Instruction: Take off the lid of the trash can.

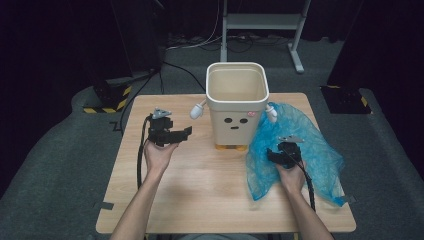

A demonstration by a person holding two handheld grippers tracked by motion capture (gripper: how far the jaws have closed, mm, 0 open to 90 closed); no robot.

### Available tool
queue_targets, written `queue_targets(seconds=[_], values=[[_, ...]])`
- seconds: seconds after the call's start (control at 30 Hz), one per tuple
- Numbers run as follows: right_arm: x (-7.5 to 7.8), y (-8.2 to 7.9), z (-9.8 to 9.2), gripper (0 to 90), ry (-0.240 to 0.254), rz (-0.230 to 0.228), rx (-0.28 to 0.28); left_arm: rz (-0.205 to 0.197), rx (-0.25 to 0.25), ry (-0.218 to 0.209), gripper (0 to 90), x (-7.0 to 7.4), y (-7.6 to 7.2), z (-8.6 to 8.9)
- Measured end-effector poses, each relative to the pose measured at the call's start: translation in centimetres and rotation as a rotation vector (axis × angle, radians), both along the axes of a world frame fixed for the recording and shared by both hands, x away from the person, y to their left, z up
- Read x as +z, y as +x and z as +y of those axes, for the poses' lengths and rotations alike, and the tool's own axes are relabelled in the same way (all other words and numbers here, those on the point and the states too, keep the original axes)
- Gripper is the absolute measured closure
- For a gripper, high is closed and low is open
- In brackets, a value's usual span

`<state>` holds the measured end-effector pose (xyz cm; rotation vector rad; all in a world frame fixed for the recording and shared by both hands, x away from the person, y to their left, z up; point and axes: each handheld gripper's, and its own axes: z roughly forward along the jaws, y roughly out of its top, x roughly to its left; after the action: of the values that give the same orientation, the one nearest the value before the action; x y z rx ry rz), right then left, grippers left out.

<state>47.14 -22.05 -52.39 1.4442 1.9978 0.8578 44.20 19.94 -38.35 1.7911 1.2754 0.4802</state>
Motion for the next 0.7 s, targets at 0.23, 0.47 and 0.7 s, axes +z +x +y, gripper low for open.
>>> queue_targets(seconds=[0.23, 0.47, 0.7], values=[[0.0, 0.0, 0.0, 26.7, 0.005, 0.001, 0.002, -0.013, -0.019, -0.011, 17.4, 2.4, 0.3, 0.2], [0.0, 0.0, 0.1, 27.0, -0.004, -0.006, 0.004, -0.022, -0.044, -0.001, 17.3, 4.3, 0.9, -0.3], [0.0, -0.1, 0.1, 27.4, -0.005, -0.005, 0.005, -0.038, -0.058, -0.009, 17.7, 6.1, 1.4, -0.7]])
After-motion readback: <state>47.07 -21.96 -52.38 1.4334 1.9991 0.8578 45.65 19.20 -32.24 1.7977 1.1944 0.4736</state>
